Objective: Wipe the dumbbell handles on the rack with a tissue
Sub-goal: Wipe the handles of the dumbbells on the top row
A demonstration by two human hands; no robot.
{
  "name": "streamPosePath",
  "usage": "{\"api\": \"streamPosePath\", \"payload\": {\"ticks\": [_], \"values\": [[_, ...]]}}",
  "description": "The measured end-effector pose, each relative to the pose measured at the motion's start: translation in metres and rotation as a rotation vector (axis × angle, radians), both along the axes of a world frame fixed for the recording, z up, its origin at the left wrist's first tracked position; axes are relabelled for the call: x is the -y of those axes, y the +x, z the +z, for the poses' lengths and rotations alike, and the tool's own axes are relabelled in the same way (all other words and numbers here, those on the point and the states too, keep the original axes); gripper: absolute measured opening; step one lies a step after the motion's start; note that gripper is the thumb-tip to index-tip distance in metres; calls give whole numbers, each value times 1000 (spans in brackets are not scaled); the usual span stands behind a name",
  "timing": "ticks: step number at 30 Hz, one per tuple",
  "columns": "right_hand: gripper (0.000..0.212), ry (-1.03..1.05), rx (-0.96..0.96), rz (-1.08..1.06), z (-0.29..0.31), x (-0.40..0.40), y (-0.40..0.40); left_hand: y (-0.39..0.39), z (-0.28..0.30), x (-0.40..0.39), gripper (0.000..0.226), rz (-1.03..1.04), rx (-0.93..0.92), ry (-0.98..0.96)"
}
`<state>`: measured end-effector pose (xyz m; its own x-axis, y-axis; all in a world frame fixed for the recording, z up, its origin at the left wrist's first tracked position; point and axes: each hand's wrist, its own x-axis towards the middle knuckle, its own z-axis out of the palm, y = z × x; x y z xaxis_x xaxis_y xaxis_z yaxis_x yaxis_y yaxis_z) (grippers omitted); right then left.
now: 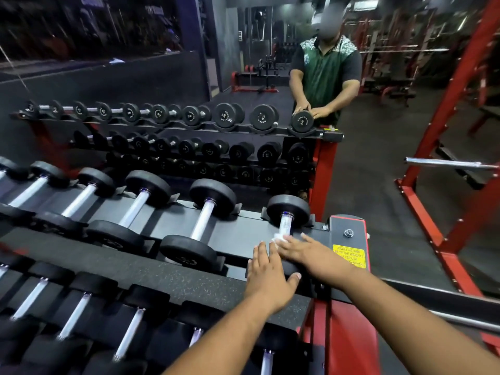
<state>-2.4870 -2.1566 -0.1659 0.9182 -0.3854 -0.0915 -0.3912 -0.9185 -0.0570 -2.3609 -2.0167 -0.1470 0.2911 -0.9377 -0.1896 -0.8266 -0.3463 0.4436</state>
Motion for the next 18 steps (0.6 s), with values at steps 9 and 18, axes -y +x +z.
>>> {"api": "streamPosePath", "payload": {"ticks": [9,18], "values": [[70,24,306,-167,-1,16,17,2,3,2,95,-30,2,50],[60,86,219,-20,-13,6,-9,-1,4,0,92,-48,47,39]]}}
